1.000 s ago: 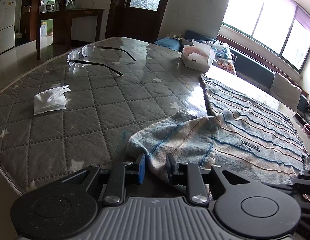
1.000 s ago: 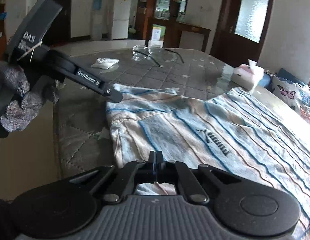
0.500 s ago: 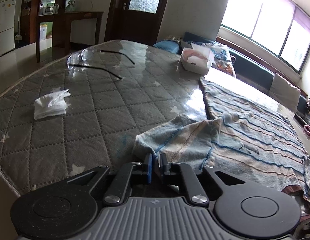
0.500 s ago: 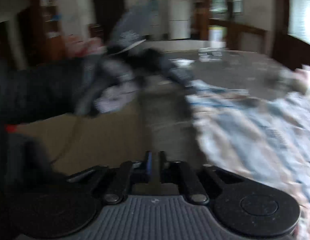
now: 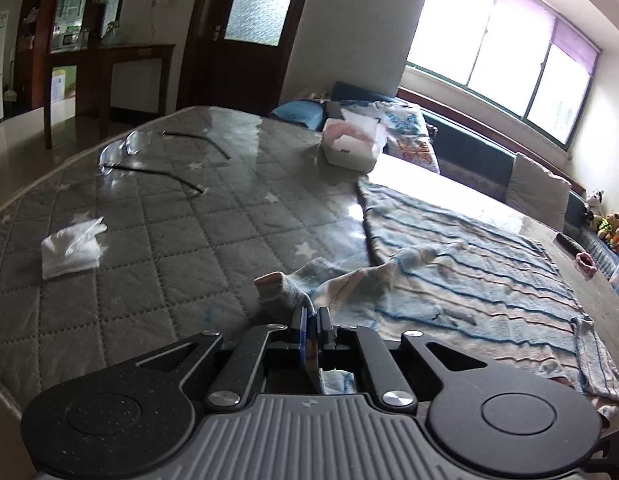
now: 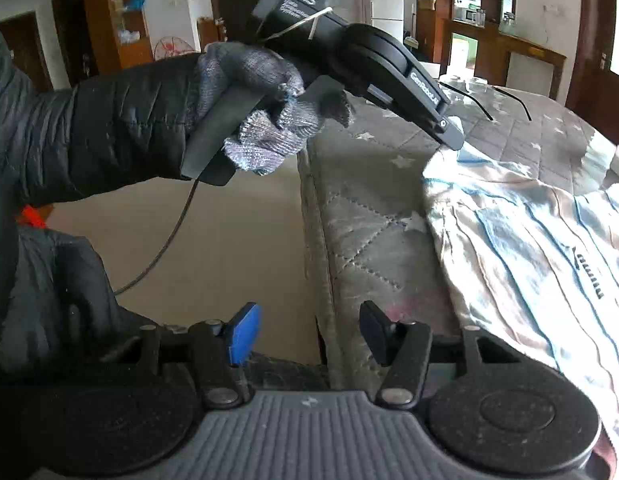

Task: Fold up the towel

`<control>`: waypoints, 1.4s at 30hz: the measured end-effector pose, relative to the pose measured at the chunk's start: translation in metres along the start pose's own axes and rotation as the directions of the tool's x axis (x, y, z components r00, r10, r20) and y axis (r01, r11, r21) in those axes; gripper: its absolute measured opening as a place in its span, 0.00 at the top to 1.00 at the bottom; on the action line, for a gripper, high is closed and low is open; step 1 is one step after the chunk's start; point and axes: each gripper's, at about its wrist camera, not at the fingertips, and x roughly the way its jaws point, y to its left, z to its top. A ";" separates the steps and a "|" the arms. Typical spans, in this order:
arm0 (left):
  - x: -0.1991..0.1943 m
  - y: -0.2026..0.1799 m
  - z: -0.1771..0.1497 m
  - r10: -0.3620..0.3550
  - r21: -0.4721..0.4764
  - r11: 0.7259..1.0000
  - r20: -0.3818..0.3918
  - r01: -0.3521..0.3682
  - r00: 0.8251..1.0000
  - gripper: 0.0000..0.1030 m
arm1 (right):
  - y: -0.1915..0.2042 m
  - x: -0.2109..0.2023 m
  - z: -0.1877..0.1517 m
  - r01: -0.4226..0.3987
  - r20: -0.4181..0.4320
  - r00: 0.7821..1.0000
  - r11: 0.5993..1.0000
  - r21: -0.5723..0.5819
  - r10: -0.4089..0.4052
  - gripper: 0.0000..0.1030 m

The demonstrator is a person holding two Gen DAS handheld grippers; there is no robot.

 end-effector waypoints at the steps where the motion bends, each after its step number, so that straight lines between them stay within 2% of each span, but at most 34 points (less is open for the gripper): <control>1: -0.002 -0.003 0.001 -0.013 0.010 1.000 0.007 0.013 1.000 0.97 | 0.000 -0.002 0.000 0.013 0.009 1.000 1.000 0.003 -0.013 0.45; 4: -0.008 -0.018 0.006 -0.073 0.054 0.996 0.034 0.071 0.997 0.97 | -0.001 -0.014 0.000 0.064 0.040 0.997 0.998 0.008 -0.064 0.45; 7: -0.011 -0.038 0.007 -0.160 0.104 0.983 0.041 0.155 0.986 0.98 | -0.006 -0.029 -0.003 0.125 0.068 0.990 0.992 0.033 -0.127 0.45; 10: -0.007 -0.059 0.002 -0.240 0.162 0.958 0.007 0.236 0.971 0.98 | -0.015 -0.046 -0.012 0.214 0.079 0.972 0.972 0.102 -0.222 0.44; 13: 0.000 -0.080 -0.004 -0.314 0.219 0.923 -0.042 0.315 0.949 0.97 | -0.026 -0.061 -0.020 0.300 0.076 0.945 0.937 0.178 -0.317 0.43; 16: 0.007 -0.100 -0.011 -0.374 0.268 0.883 -0.095 0.386 0.922 0.97 | -0.034 -0.076 -0.031 0.389 0.054 0.908 0.885 0.255 -0.415 0.42; 21: 0.021 -0.112 -0.025 -0.386 0.292 0.853 -0.201 0.432 0.900 0.95 | -0.047 -0.103 -0.056 0.460 0.046 0.855 0.797 0.392 -0.516 0.41; 24: 0.020 -0.110 -0.020 -0.388 0.311 0.847 -0.191 0.431 0.902 0.86 | -0.054 -0.119 -0.071 0.493 0.033 0.819 0.732 0.470 -0.573 0.41; 27: 0.019 -0.108 -0.016 -0.390 0.330 0.841 -0.180 0.429 0.903 0.86 | -0.063 -0.132 -0.086 0.517 0.015 0.784 0.668 0.535 -0.620 0.41; 33: 0.048 -0.097 0.007 -0.289 0.316 0.891 -0.157 0.325 0.944 0.86 | -0.086 -0.141 -0.103 0.553 -0.032 0.728 0.558 0.618 -0.685 0.41; 39: 0.078 -0.091 0.015 -0.231 0.312 0.909 -0.177 0.277 0.957 0.86 | -0.111 -0.154 -0.117 0.598 -0.084 0.682 0.487 0.637 -0.727 0.43; 42: 0.088 -0.091 0.015 -0.218 0.312 0.912 -0.186 0.268 0.958 0.86 | -0.130 -0.158 -0.123 0.614 -0.121 0.664 0.445 0.652 -0.738 0.53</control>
